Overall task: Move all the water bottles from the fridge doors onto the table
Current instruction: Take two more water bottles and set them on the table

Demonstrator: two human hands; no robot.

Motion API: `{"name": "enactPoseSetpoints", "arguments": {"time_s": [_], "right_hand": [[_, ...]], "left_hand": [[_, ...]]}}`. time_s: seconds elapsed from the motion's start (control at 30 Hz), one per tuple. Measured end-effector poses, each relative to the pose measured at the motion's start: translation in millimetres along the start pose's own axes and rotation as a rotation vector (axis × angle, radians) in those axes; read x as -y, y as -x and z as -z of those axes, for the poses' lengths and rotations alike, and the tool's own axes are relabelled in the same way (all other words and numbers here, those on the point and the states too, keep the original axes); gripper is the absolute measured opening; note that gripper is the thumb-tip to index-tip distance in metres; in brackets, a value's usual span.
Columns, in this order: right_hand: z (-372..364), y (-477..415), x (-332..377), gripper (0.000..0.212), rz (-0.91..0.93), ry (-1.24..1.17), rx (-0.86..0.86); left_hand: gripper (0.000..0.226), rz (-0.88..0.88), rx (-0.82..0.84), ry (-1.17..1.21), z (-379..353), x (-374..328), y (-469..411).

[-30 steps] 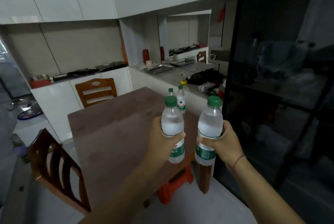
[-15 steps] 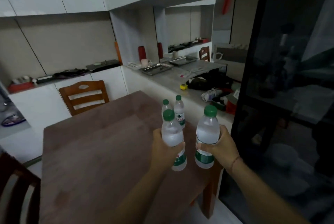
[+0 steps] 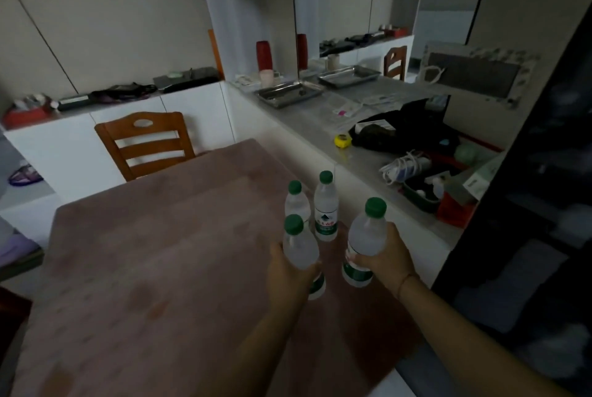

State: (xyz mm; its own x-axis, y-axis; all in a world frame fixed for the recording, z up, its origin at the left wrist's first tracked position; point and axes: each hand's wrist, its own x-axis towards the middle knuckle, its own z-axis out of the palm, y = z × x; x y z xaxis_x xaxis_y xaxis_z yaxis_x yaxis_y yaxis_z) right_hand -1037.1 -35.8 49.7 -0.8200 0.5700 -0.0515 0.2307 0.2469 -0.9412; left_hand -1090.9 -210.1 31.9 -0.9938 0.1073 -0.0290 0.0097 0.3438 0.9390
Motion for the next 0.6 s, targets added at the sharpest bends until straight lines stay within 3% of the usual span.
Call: {"name": "enactPoseSetpoints", "arguments": {"time_s": [0.23,0.37,0.6], "right_hand": [[-29,-65,-22,0.069,-0.121,0.14,0.014],[-42,-85,-24,0.048,-0.131,0.183,0.009],[-53,-113,-58,0.069,-0.143,0.214,0.037]], "left_hand": [[0.061,0.047,0.022,0.018,-34,14,-39],[0.063,0.044,0.031,-0.001,-50,22,-55],[0.053,0.025,0.006,0.016,-60,31,-74]]}}
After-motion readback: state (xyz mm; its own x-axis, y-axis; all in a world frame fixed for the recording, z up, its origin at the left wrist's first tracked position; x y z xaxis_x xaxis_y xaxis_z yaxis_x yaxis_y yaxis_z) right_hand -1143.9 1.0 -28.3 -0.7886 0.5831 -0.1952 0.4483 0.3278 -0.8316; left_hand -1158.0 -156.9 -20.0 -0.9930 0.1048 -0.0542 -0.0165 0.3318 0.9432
